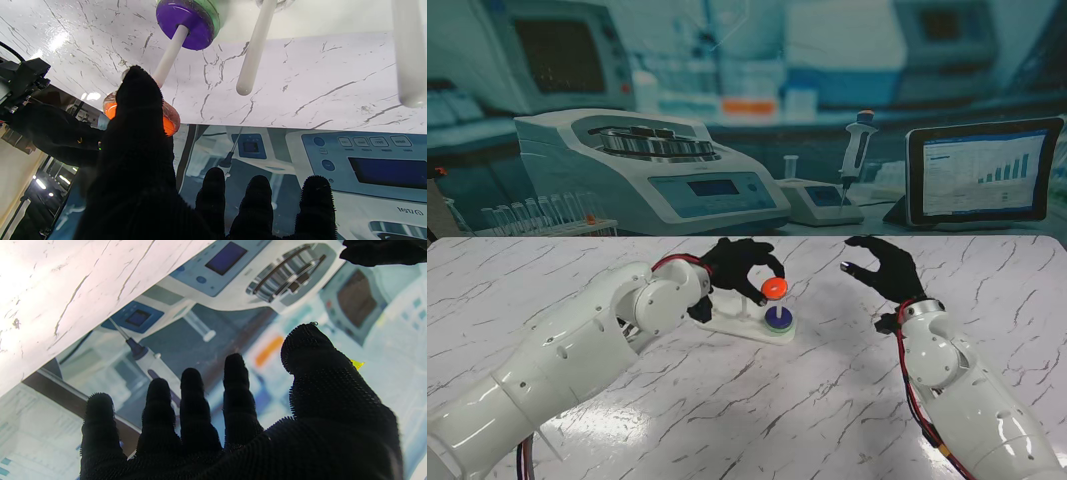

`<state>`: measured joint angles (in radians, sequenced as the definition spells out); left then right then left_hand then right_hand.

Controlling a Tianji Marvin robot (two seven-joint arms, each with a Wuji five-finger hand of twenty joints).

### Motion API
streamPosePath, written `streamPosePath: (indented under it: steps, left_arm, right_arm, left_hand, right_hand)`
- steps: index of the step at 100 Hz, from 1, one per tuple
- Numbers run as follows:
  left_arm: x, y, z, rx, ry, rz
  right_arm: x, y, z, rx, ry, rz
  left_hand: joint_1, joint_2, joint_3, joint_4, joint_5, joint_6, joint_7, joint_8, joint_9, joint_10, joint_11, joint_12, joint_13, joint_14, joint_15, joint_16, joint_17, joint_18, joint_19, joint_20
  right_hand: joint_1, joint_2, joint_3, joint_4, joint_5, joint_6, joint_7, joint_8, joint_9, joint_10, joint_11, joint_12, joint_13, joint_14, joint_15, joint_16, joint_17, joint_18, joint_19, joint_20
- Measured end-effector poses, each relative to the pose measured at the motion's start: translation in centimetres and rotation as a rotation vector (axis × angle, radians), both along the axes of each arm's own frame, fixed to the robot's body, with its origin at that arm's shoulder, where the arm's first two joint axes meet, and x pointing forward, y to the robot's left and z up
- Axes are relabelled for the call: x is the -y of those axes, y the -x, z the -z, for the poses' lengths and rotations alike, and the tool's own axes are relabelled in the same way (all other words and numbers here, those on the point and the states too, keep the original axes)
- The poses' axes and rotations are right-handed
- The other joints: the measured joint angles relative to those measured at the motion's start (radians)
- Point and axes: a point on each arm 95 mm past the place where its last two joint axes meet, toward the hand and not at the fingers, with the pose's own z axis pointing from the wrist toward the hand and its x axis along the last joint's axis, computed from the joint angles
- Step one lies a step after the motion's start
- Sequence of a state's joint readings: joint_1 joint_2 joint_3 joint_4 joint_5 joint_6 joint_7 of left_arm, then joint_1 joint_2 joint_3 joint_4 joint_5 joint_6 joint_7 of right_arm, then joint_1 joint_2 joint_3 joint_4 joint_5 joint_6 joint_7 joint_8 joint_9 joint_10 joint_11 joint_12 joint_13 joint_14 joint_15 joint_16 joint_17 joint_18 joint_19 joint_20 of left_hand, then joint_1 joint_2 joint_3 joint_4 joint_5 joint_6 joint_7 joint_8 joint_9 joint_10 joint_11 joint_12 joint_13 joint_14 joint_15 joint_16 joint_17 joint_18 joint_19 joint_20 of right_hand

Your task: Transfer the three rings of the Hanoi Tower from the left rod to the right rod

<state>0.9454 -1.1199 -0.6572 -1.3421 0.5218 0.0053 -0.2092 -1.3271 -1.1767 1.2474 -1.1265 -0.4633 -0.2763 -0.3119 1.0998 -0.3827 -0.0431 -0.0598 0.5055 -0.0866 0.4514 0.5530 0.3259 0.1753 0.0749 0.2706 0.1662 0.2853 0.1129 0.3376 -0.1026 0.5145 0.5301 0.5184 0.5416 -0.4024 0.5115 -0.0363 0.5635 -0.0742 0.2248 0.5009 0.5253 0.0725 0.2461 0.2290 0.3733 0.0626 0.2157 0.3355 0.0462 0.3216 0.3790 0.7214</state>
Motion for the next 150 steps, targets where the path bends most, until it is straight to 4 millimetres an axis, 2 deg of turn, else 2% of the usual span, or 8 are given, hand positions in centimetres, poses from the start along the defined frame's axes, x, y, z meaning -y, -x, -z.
streamPosePath:
  steps: [79,150]
  left_arm:
    - [0.5,-0.2,1.6,-0.034,-0.029,0.016]
    - [1.1,-0.4,1.7,-0.032,-0.036,0.028]
  right_arm:
    - [0.2,0.0,0.1,0.003,0.001,0.007]
    - [0.3,0.0,0.1,0.005,0.001,0.011]
  left_hand:
    - [0.000,0.000,0.000,0.000,0.000,0.000,0.000,0.000,0.000,0.000,0.000,0.000,0.000,0.000,0.000,0.000,0.000,0.000,0.000,0.000]
    - [0.000,0.000,0.000,0.000,0.000,0.000,0.000,0.000,0.000,0.001,0.000,0.000,0.011,0.000,0.001,0.000,0.000,0.000,0.000,0.000]
  right_hand:
    - [0.000,0.000,0.000,0.000,0.000,0.000,0.000,0.000,0.000,0.000,0.000,0.000,0.000,0.000,0.000,0.000,0.000,0.000,0.000,0.000]
    - [0.000,0.000,0.000,0.000,0.000,0.000,0.000,0.000,0.000,0.000,0.000,0.000,0.000,0.000,0.000,0.000,0.000,0.000,0.000,0.000]
